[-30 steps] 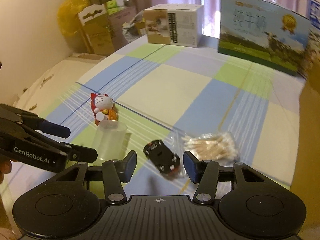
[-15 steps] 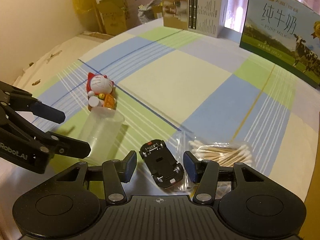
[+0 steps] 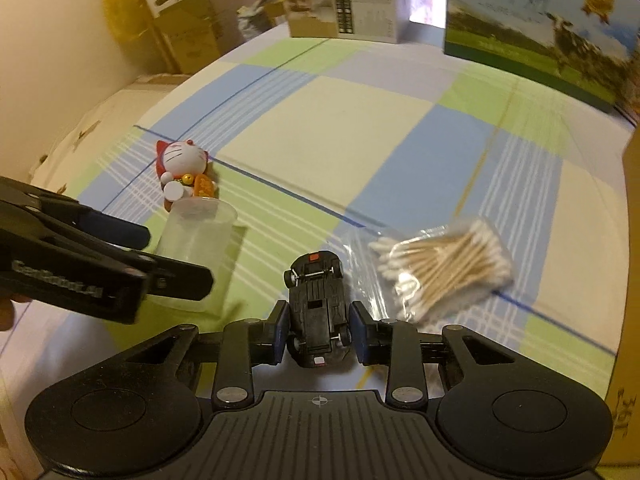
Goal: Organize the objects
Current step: 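Lower the left tool around the clear plastic cup and grasp it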
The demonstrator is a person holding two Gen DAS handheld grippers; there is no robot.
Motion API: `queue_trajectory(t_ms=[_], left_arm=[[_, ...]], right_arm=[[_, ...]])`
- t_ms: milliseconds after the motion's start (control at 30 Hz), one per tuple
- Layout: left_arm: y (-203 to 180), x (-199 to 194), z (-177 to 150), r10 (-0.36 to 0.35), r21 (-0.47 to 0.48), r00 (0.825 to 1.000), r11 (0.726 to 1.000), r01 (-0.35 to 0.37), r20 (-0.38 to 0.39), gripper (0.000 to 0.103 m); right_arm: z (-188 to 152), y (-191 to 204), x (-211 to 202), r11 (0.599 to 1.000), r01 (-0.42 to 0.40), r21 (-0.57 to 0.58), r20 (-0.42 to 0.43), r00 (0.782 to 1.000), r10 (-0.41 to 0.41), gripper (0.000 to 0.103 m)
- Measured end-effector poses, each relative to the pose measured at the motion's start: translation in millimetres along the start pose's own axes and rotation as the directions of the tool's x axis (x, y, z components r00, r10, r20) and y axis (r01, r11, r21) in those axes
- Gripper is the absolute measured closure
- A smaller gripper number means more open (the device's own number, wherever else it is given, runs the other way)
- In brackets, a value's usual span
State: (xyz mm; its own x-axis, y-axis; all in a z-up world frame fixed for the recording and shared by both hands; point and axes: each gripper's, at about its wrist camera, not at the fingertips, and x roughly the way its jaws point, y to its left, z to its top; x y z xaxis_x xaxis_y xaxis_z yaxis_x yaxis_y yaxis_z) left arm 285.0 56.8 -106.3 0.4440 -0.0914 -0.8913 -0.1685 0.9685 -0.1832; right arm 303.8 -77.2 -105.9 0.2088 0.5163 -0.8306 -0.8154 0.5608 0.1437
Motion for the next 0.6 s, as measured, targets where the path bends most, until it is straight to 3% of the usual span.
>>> queue_trajectory(t_ms=[400,600], left_arm=[[-11.2,14.0,6.4,0.025,0.031,1.000,0.999,-0.026,0.014,0.052],[-10.0,12.5,4.0,0.017,0.044,1.000,0.999,-0.018,0.016,0.052]], right_arm=[[1.1,-2.5,-2.7,1.000,0.011,0.026,-0.002,1.000,-0.011,0.073],[2.3,0.8,0.9,1.000,0.020,0.010,0.002,1.000,-0.020,0.073]])
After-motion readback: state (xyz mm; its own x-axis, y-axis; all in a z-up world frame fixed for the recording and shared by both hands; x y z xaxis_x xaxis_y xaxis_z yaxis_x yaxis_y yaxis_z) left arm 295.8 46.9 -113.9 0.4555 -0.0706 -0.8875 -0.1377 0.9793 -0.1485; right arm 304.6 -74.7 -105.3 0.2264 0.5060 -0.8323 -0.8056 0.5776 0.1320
